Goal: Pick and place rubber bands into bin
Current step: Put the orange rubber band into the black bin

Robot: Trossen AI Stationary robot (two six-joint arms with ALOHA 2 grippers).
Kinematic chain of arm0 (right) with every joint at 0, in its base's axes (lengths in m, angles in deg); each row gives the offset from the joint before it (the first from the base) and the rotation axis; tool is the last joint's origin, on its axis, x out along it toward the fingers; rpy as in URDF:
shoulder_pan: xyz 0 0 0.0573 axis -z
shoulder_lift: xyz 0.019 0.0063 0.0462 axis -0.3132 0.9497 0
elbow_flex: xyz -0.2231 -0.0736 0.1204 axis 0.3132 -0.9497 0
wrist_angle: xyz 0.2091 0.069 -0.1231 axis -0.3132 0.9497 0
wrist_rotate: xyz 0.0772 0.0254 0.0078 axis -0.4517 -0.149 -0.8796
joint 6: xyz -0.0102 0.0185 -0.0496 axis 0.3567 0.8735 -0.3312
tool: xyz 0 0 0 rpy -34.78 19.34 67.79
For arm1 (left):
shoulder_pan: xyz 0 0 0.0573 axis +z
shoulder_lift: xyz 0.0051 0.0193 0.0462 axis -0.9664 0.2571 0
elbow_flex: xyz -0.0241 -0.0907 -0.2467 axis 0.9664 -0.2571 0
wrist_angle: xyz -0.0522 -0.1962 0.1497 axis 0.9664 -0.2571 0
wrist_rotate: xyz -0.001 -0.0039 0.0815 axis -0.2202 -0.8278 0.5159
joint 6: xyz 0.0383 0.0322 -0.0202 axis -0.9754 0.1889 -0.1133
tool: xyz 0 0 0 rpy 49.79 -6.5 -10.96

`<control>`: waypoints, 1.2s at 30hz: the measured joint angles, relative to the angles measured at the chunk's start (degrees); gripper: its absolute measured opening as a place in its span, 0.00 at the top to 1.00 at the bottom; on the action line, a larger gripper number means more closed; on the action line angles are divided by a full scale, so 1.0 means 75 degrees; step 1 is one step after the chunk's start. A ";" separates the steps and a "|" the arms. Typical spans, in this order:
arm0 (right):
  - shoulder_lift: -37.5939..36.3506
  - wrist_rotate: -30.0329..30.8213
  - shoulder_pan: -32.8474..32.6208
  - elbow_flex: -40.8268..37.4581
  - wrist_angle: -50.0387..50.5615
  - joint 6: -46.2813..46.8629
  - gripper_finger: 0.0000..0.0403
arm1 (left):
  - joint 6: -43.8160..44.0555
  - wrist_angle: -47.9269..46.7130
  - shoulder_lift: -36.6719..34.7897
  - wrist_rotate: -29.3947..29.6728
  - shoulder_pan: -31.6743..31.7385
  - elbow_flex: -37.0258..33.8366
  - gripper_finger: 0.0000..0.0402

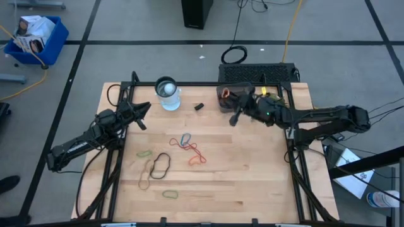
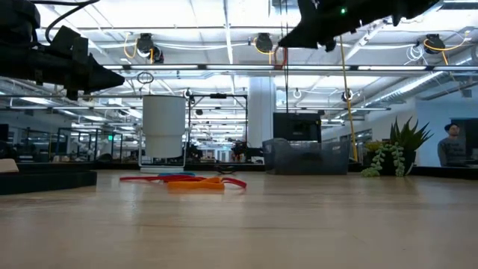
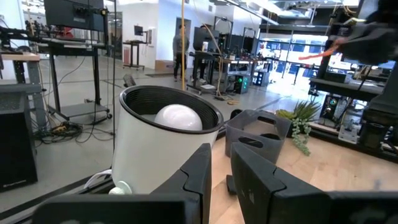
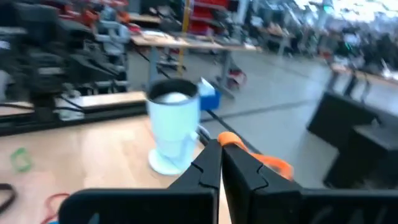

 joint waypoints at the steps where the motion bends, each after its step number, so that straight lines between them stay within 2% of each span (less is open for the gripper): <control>1: -0.0001 -0.0013 0.0172 0.0000 0.0168 0.0151 1.00 | -0.0002 0.0000 0.0000 0.0000 0.0000 0.0000 0.83; 8: 0.0349 -0.0058 0.1361 0.0000 0.1317 0.1577 1.00 | 0.0001 0.0000 0.0000 0.0000 0.0002 0.0000 0.83; 12: 0.0758 -0.0099 0.1753 0.0000 0.1646 0.1817 1.00 | 0.0001 0.0000 0.0000 0.0000 0.0000 0.0000 0.83; 17: 0.1370 -0.0975 0.2163 0.0000 0.1760 0.2556 1.00 | 0.0000 0.0003 0.0000 0.0000 -0.0001 0.0000 0.83; 28: 0.2570 -0.1081 0.2403 0.0003 0.1785 0.2856 1.00 | 0.0001 0.0003 0.0000 0.0000 0.0000 0.0000 0.83; 36: 0.2781 -0.1066 0.2401 0.0003 0.1779 0.2799 0.97 | 0.0000 0.0009 0.0000 0.0000 0.0002 0.0000 0.83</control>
